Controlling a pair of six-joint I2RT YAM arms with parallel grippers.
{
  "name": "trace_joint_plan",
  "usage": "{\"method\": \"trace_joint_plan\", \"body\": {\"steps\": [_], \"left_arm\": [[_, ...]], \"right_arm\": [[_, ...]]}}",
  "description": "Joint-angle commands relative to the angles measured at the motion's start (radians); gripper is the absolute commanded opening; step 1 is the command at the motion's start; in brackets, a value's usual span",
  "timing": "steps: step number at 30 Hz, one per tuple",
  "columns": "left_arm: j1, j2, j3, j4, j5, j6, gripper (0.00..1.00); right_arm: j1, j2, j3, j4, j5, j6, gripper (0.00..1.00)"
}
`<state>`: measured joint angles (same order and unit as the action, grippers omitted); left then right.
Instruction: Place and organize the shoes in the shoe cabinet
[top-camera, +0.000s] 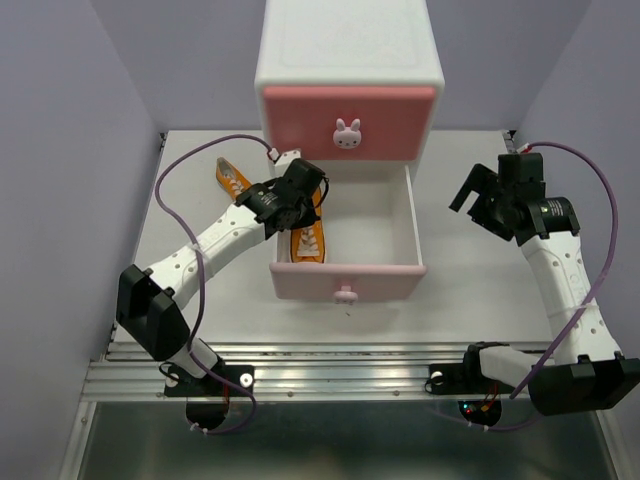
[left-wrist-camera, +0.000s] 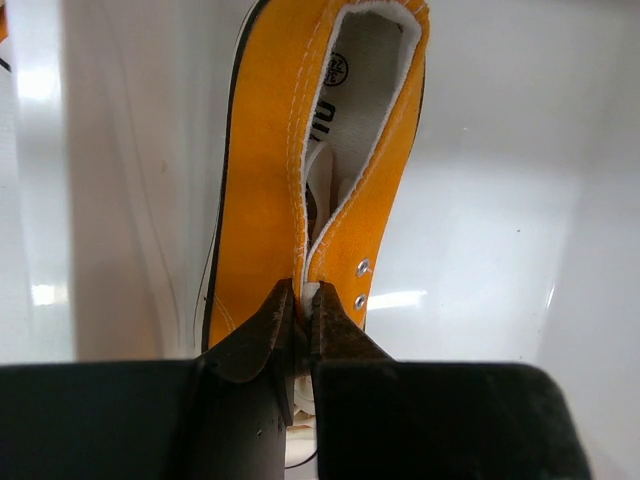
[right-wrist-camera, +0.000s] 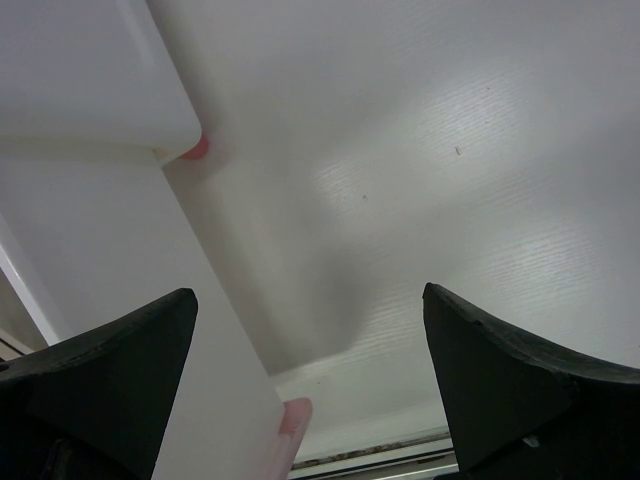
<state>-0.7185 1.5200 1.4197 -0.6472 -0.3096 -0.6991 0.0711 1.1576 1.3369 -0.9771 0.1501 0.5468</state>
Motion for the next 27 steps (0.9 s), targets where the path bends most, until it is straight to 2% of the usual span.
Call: {"method": "trace_joint_plan", "body": {"steps": [1,15,17,20,21,24,27], "left_arm": [[0.002,-0.004,-0.001,0.061,-0.006,-0.032,0.00],[0.019,0.091,0.022,0.041,-0.017,-0.112,0.00],[0.033,0.095,0.016,0.043,-0.010,-0.142,0.07],[0.034,0.091,0.010,0.058,0.003,-0.145,0.30],[0.034,0.086,0.013,0.057,0.001,-0.145,0.42],[0.034,0.072,0.015,0.057,-0.014,-0.152,0.58],[0.036,0.066,0.027,0.049,-0.020,-0.158,0.62]], "right_arm": [[-0.008,-0.026,-0.011,0.034,0.012,-0.004,1.00],[-0.008,-0.027,0.001,0.034,0.022,-0.013,1.00],[-0.008,-0.029,0.001,0.034,0.020,-0.011,1.00],[-0.008,-0.030,0.004,0.034,0.019,-0.015,1.00],[-0.008,-0.030,0.007,0.034,0.020,-0.015,1.00],[-0.008,-0.030,0.010,0.032,0.022,-0.016,1.00],[-0.008,-0.032,0.010,0.034,0.019,-0.015,1.00]]}}
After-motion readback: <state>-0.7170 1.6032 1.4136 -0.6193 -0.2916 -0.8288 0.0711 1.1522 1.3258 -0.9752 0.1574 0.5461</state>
